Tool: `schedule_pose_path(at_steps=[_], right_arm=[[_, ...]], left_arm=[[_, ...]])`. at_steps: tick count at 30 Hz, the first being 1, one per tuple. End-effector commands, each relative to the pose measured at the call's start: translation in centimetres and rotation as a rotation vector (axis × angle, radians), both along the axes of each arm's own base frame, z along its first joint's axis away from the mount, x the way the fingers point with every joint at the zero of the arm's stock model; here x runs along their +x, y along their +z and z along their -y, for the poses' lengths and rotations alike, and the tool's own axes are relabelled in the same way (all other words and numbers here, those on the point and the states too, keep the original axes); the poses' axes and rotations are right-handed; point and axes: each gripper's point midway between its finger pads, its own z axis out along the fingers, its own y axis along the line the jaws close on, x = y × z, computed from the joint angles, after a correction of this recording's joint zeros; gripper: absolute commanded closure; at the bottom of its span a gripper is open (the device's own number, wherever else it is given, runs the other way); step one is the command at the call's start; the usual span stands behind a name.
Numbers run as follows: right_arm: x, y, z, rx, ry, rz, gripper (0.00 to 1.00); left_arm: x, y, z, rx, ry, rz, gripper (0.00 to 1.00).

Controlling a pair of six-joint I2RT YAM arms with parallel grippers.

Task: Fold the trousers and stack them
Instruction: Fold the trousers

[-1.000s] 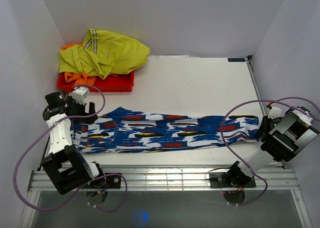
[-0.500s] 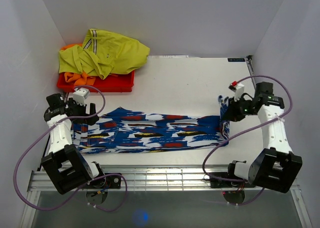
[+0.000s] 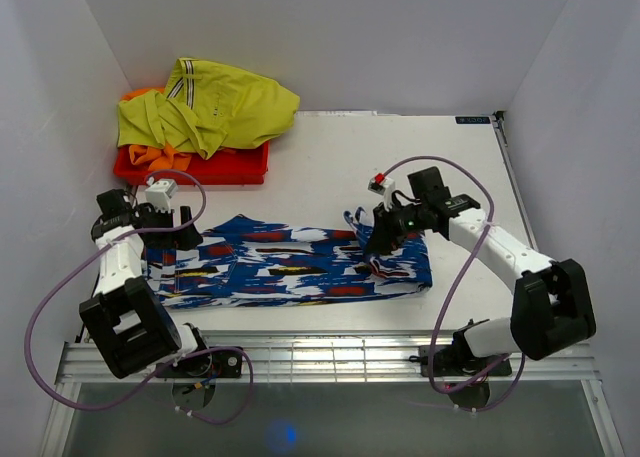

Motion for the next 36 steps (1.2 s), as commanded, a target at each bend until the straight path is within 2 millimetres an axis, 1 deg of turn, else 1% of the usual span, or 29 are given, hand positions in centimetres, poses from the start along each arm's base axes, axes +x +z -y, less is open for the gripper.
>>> schedule_pose_path(at_steps=[1,2,3,4,6,8,9,11,12,14,15,19,20,21,23,24,25,26,27,29,30,32,33,36], right_arm=[[-0.1,1.3,-4.2,0.099,0.044,0.029,0.92],[-0.2,1.2,-4.8,0.101,0.052,0.030,0.92],[-0.4,0.9,-5.8,0.107,0.076,0.034,0.92],[-0.5,0.7,-6.3,0.106,0.080,0.027,0.92],[-0.4,0.9,-7.7,0.128,0.088,0.026,0.92],[-0.4,1.2,-8.6,0.143,0.079,0.018,0.92],[-0.4,1.5,-9.5,0.162,0.092,0.041,0.92],[-0.8,1.5,-10.5,0.173,0.100,0.035,0.92],[-1.4,1.4,-11.5,0.172,0.127,0.036,0.92],[-1.5,1.2,-12.5,0.166,0.137,0.047,0.92],[-1.9,0.8,-13.2,0.157,0.154,0.038,0.92],[-2.7,-0.2,-14.7,0.138,0.173,0.018,0.92],[-2.5,0.1,-15.3,0.155,0.179,0.040,0.92],[-2.9,-0.3,-15.7,0.147,0.184,0.031,0.92],[-2.8,-0.5,-16.2,0.144,0.176,0.028,0.92],[-2.6,-1.0,-16.5,0.141,0.172,0.022,0.92],[-2.3,-0.9,-16.8,0.140,0.160,0.019,0.92],[-2.2,-1.0,-17.0,0.141,0.161,0.012,0.92],[-2.2,-1.7,-17.3,0.130,0.162,-0.005,0.92],[-2.2,-1.6,-18.0,0.135,0.161,-0.018,0.92],[-2.1,-2.0,-18.3,0.134,0.161,-0.028,0.92],[-2.3,-1.9,-19.0,0.138,0.170,-0.038,0.92],[-2.4,-2.5,-19.2,0.131,0.177,-0.054,0.92],[-2.5,-3.2,-19.8,0.119,0.190,-0.081,0.92]], left_arm=[[-0.1,0.0,0.8,-0.054,0.012,-0.012,0.02],[-0.2,-0.1,0.9,-0.060,0.010,-0.019,0.02],[-0.2,-0.1,0.9,-0.059,0.008,-0.020,0.02],[-0.3,-0.1,0.9,-0.057,0.007,-0.020,0.02],[-0.4,-0.2,1.0,-0.060,0.000,-0.023,0.02],[-0.4,-0.2,1.1,-0.062,-0.005,-0.021,0.02],[-0.3,-0.1,1.1,-0.063,-0.007,-0.018,0.02],[-0.3,-0.1,1.1,-0.061,-0.008,-0.016,0.02],[-0.4,-0.2,1.1,-0.059,-0.009,-0.016,0.02],[-0.4,-0.3,1.0,-0.053,-0.008,-0.019,0.02],[-0.5,-0.4,1.0,-0.051,-0.007,-0.022,0.02],[-0.6,-0.7,0.9,-0.038,-0.012,-0.026,0.02],[-0.6,-0.8,0.8,-0.035,-0.013,-0.024,0.02],[-0.7,-0.9,0.8,-0.034,-0.010,-0.027,0.02],[-0.7,-1.0,0.8,-0.034,-0.011,-0.029,0.02],[-0.7,-1.1,0.8,-0.036,-0.011,-0.032,0.02],[-0.8,-1.2,0.9,-0.038,-0.012,-0.038,0.02],[-0.8,-1.3,0.9,-0.040,-0.013,-0.037,0.02],[-0.8,-1.4,0.9,-0.040,-0.014,-0.039,0.02],[-0.9,-1.5,1.0,-0.045,-0.015,-0.042,0.02],[-0.9,-1.5,1.0,-0.046,-0.017,-0.042,0.02],[-0.9,-1.5,1.0,-0.043,-0.019,-0.040,0.02],[-0.8,-1.5,0.9,-0.042,-0.020,-0.039,0.02],[-0.7,-1.3,1.0,-0.044,-0.025,-0.033,0.02]])
